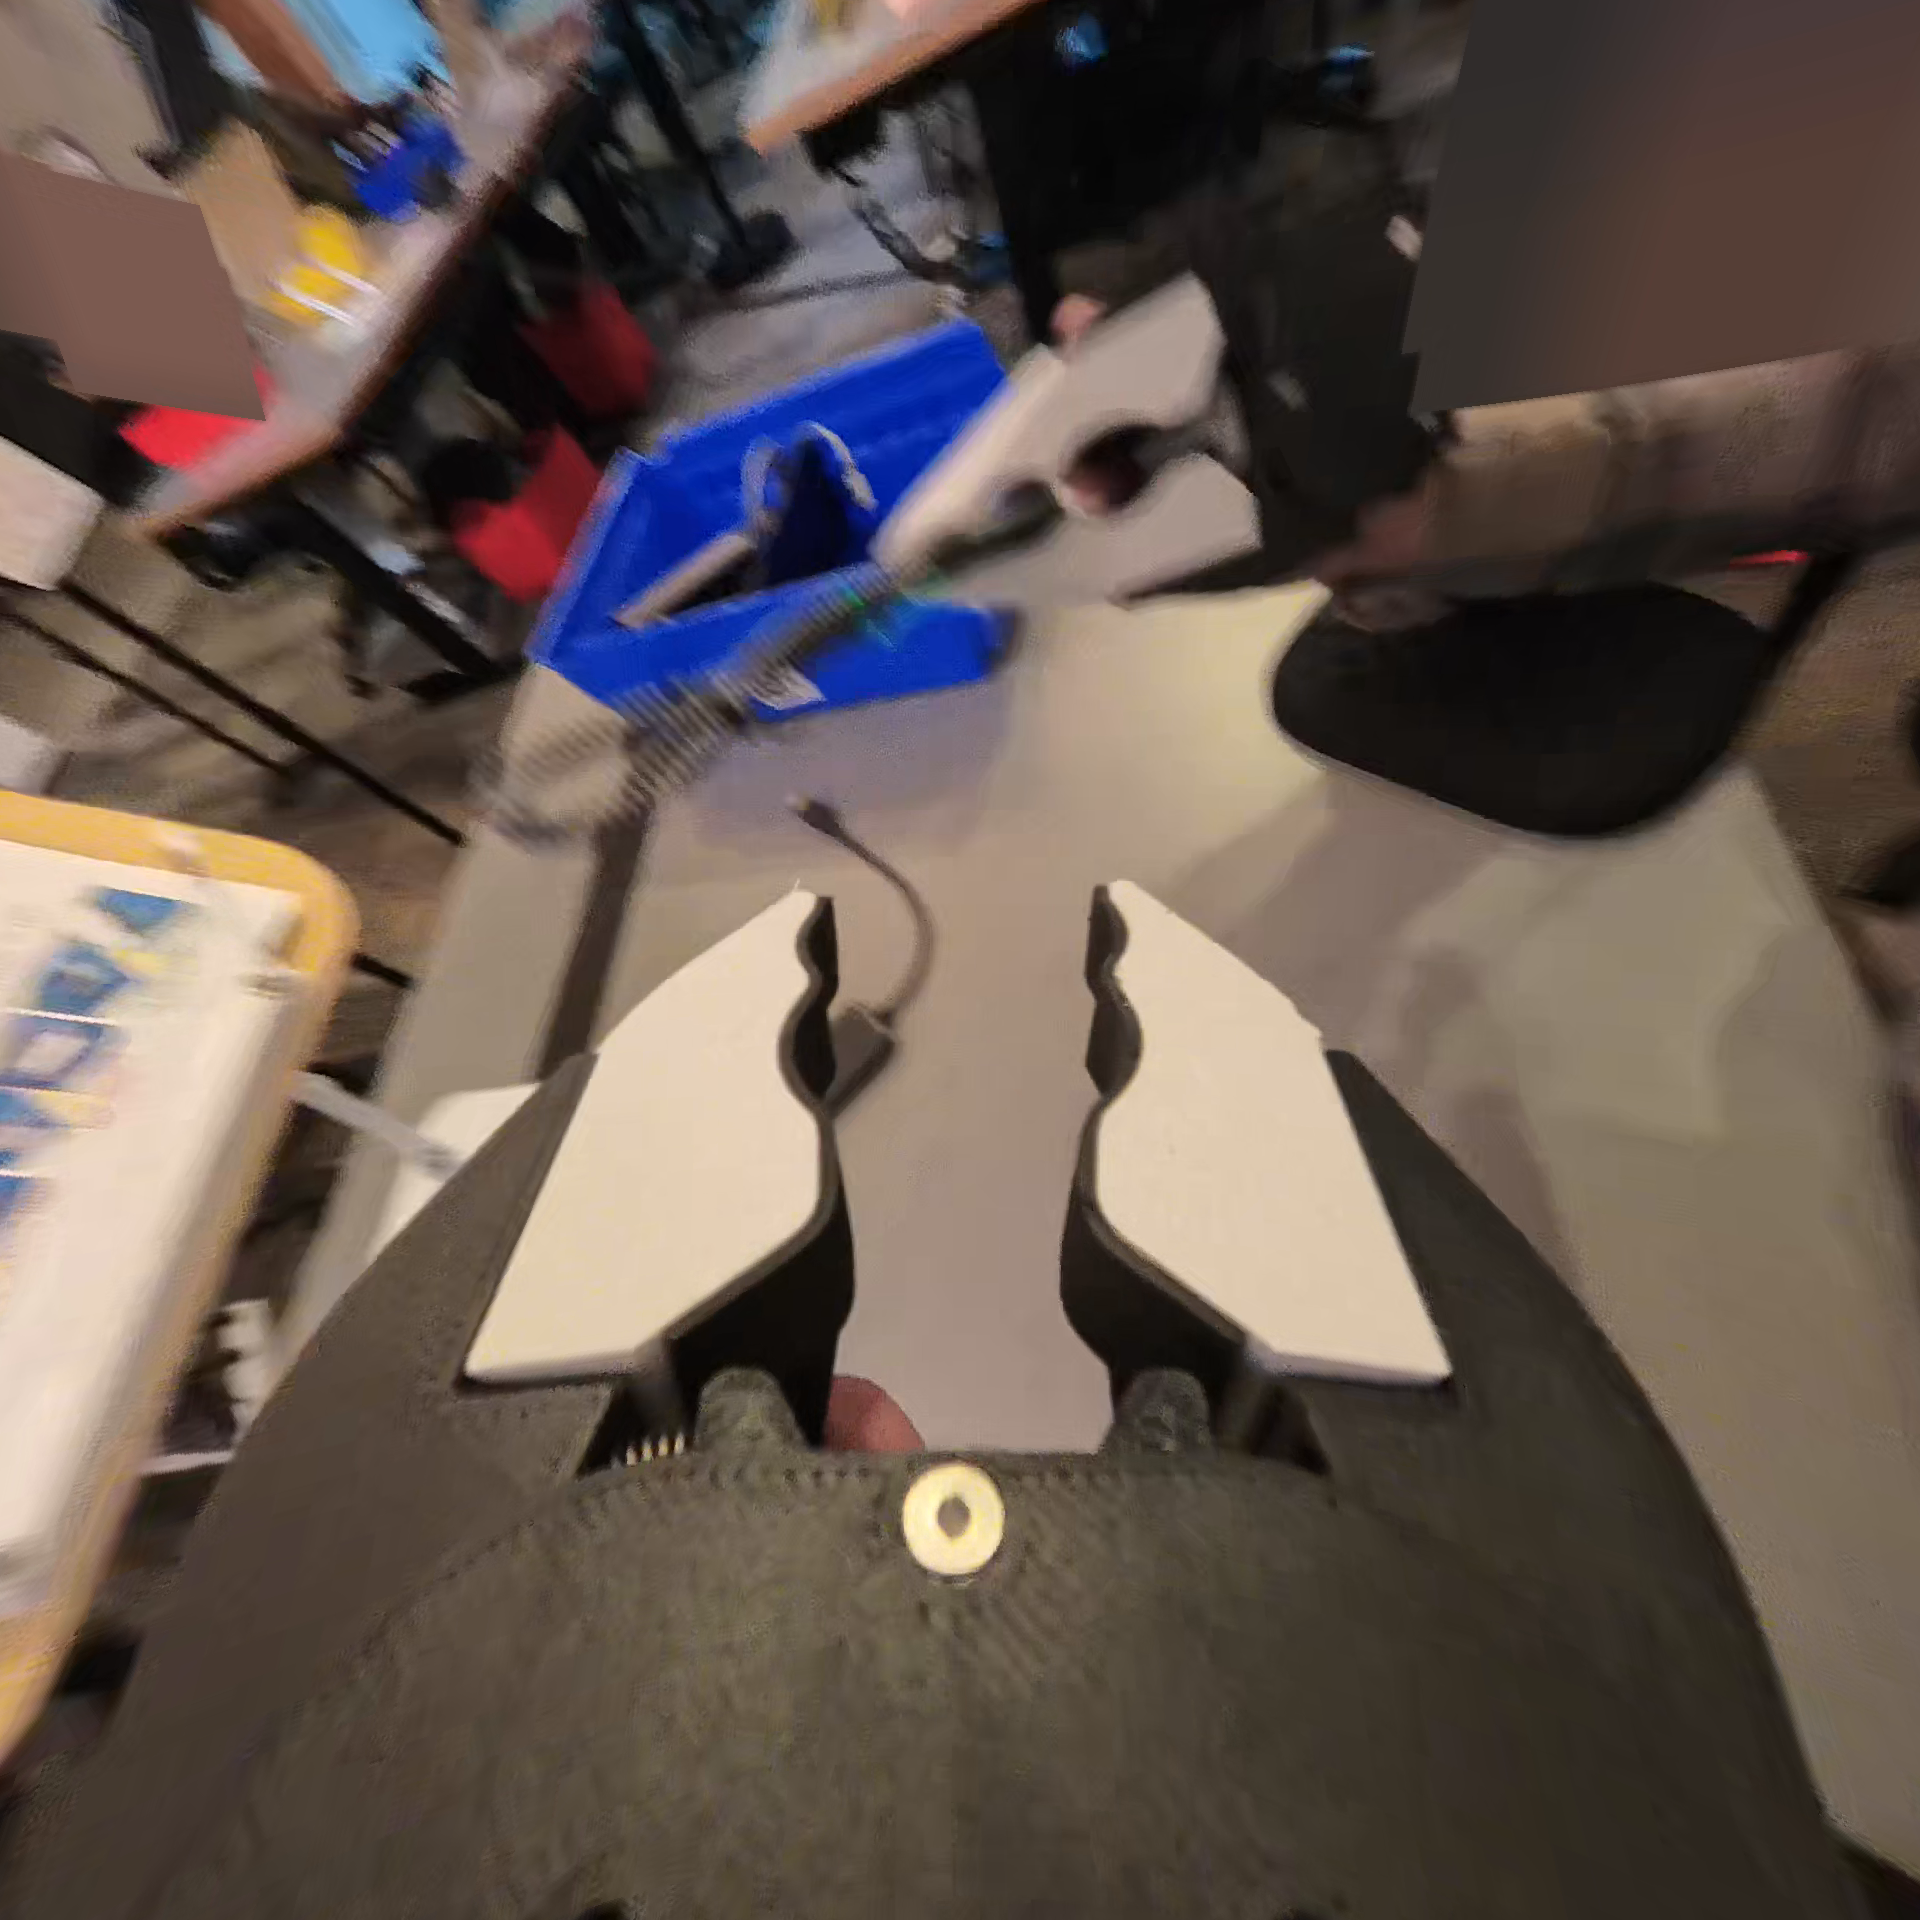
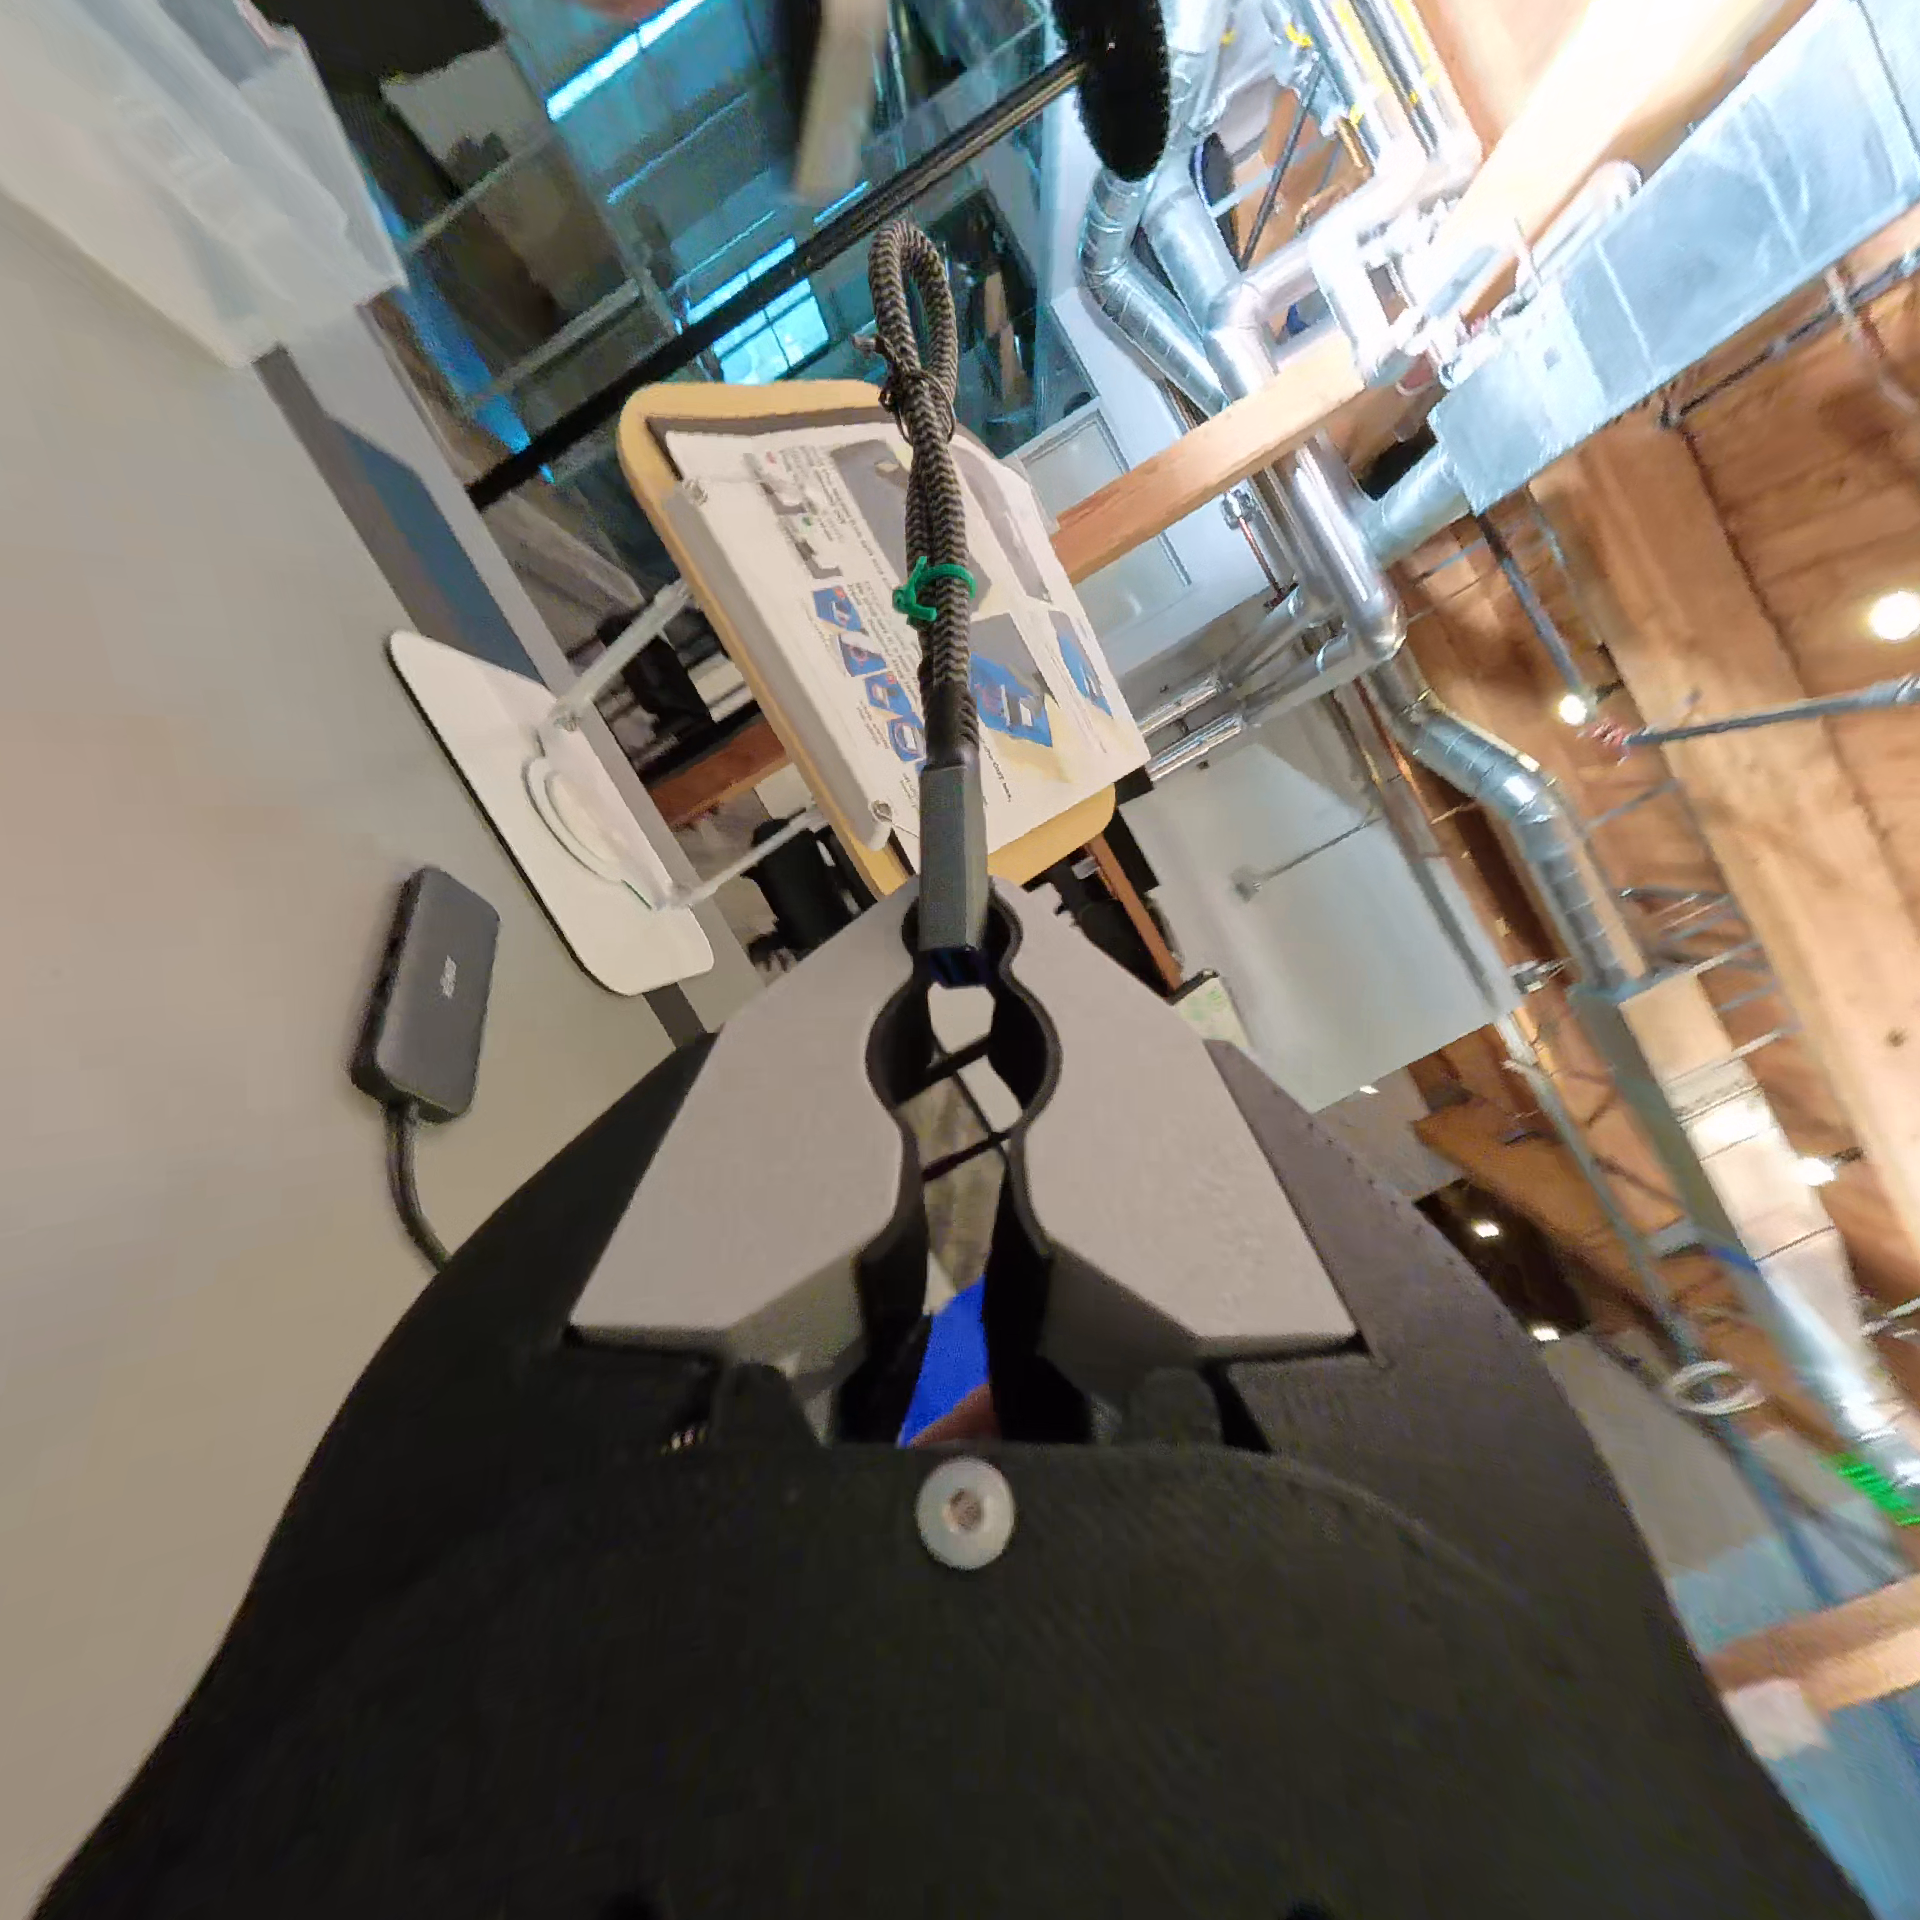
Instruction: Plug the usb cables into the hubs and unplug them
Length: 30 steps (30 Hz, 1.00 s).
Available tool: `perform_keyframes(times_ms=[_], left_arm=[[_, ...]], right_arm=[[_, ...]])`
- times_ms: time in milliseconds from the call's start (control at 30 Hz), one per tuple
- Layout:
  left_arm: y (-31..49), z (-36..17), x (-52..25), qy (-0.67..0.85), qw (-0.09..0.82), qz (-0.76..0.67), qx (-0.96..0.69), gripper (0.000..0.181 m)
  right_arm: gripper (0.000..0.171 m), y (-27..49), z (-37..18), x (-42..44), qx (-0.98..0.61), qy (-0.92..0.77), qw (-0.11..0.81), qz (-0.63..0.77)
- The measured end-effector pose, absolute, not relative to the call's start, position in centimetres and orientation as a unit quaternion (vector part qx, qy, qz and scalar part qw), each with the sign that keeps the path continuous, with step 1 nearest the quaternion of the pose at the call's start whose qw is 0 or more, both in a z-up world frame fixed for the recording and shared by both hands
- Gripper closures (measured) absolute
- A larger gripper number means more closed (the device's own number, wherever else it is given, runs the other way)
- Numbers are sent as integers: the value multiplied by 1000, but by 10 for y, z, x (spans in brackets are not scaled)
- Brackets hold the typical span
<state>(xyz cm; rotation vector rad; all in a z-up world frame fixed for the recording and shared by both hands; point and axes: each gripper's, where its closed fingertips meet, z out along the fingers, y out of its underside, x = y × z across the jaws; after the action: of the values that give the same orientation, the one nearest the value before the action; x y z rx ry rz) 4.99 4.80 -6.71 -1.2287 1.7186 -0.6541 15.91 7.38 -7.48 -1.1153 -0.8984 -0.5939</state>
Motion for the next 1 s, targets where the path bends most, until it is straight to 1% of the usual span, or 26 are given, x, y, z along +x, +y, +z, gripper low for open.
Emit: perform_keyframes(times_ms=[67, 133, 167, 233, 367, 533, 600, 633, 733, 800, 900, 967, 1000], left_arm=[[47, -96, 51, 678, 427, -282, -527, 134], [50, -118, 73, 640, 430, -323, -549, 125], [55, -119, 86, 612, 454, -344, -549, 124], [56, -111, 106, 574, 470, -408, -532, 122], [58, -77, 119, 522, 491, -504, -482, 134], [48, -84, 133, 555, 484, -496, -460, 137], [49, -83, 134, 548, 497, -493, -457, 144], [46, -82, 134, 548, 489, -506, -452, 149], [39, -82, 134, 555, 457, -533, -446, 149], [37, -80, 135, 551, 455, -541, -444, 146], [23, -76, 133, 547, 397, -594, -437, 141], [27, -81, 135, 561, 411, -566, -442, 152], [25, -85, 134, 576, 407, -555, -441, 153]], right_arm=[[171, 71, -72, 158, -507, -397, 726, -239], [171, 67, -70, 151, -505, -401, 735, -211], [171, 65, -70, 147, -500, -408, 736, -205], [171, 61, -72, 140, -493, -422, 736, -192], [171, 55, -78, 134, -492, -441, 729, -180], [171, 57, -86, 128, -490, -461, 719, -176], [171, 58, -87, 132, -490, -465, 714, -187], [171, 58, -87, 133, -486, -468, 712, -195], [171, 56, -85, 135, -468, -480, 702, -242], [171, 55, -84, 135, -455, -483, 698, -269], [171, 55, -88, 135, -433, -506, 678, -311], [170, 55, -93, 132, -419, -523, 663, -332], [171, 53, -92, 130, -414, -528, 662, -335]])
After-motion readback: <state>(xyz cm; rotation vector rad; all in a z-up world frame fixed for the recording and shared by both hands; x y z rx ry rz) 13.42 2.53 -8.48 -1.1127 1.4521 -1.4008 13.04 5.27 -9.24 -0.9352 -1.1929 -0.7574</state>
